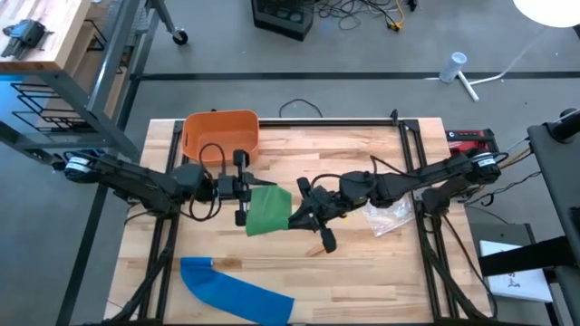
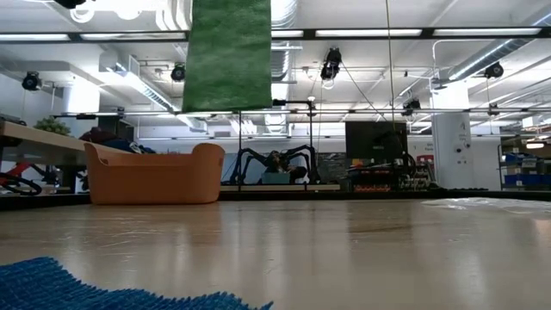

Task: Roll bandage
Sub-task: Roll the green bandage

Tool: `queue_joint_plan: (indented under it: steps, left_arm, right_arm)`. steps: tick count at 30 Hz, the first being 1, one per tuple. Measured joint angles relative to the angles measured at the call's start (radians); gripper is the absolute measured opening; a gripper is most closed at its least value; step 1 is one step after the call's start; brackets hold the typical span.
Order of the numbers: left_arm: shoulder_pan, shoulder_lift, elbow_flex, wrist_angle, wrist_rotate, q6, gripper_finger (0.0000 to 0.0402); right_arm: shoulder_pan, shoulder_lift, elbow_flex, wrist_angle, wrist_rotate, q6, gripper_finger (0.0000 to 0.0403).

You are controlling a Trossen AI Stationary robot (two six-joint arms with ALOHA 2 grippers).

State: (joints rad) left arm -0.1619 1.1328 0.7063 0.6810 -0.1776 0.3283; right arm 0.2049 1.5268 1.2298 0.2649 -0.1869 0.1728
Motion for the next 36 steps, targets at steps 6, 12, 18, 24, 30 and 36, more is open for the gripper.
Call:
queue_joint_plan:
  steps: [6,12,18,24,30,36]
  left_arm:
    - [0.0,-0.043,0.0,-0.016,-0.065,0.043,0.0]
    - [0.001,-0.046,-0.001,-0.085,-0.142,0.049,0.0]
    - [0.001,-0.045,-0.002,-0.133,-0.166,0.053,0.0]
    - [-0.027,-0.056,0.0,-0.163,-0.099,0.051,0.0]
    - [-0.057,-0.069,0.002,-0.271,-0.046,0.062,0.0]
    - [-0.088,-0.07,0.002,-0.278,-0.024,0.059,0.0051]
  right_arm:
    - [-0.002,0.042,0.057,-0.036,-0.022,-0.003,0.0002]
    - [0.031,0.039,0.091,-0.036,-0.019,-0.099,0.0002]
    - [0.067,-0.001,0.093,-0.061,0.065,-0.159,0.0002]
    - [0.095,-0.019,0.092,-0.091,0.138,-0.21,0.0002]
    - [0.107,-0.027,0.092,-0.089,0.162,-0.237,0.0002]
    - [0.109,-0.033,0.092,-0.088,0.198,-0.256,0.0002]
